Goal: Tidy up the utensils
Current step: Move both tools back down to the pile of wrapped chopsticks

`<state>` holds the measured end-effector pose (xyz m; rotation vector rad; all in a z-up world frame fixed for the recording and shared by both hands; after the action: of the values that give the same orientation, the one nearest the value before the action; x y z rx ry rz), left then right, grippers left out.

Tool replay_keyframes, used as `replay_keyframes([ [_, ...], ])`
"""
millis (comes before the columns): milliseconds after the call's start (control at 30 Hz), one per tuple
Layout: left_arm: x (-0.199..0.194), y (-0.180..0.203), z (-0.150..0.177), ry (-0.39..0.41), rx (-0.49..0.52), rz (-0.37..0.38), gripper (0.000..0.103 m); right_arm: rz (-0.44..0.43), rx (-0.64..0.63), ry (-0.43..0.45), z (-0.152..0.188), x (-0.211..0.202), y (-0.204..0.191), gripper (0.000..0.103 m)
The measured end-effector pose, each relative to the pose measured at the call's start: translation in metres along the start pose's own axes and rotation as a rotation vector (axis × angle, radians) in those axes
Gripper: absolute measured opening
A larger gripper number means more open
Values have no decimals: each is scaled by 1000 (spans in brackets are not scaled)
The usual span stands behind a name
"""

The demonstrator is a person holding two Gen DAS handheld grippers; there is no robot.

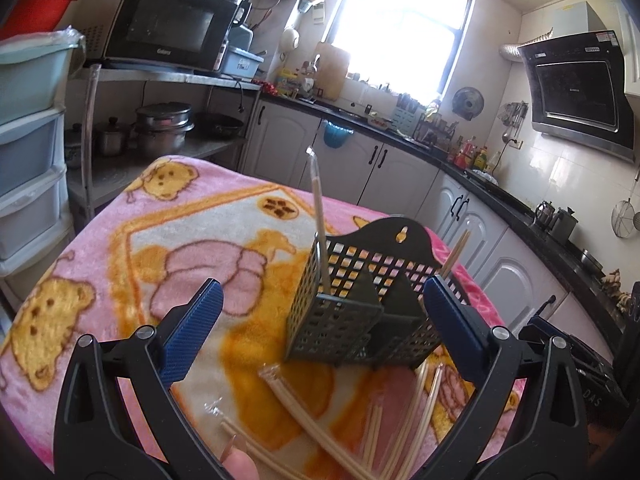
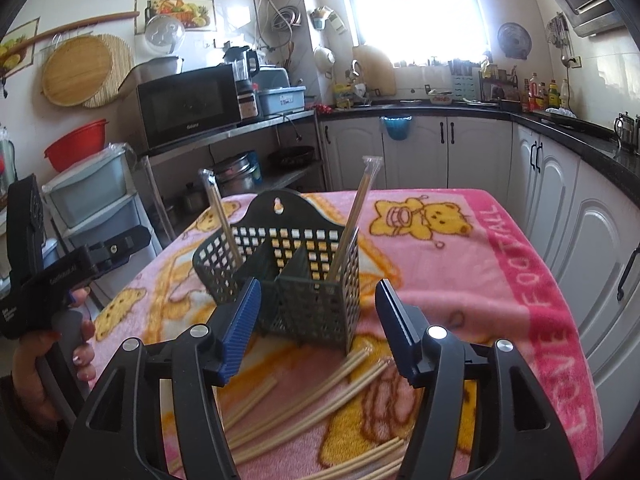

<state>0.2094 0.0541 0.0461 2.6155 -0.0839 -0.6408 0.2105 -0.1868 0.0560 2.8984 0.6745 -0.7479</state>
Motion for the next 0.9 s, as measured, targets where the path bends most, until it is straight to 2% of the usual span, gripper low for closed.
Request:
replay_keyframes([
  [267, 6, -10, 18, -72, -6, -30, 92, 18, -9, -43, 18, 0, -3, 58],
  [567, 28, -15, 49, -210, -12, -69, 92, 37, 6, -81, 40, -3, 1, 58],
  [900, 70, -24, 82, -390, -51, -136, 72, 49, 32, -132, 64, -1, 12, 58],
])
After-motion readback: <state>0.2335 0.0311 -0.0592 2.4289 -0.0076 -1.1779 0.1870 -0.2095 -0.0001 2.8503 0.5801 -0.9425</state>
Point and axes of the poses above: each gripper's, at about its wrist camera, not at the fingertips, and x roughly the way its jaws point, y to its right, z to its underside, the point moved 3 cm from there along x, roughly the way its jaws point, and after that the axes turned 8 degrees about -x, right-handed, at the moved point
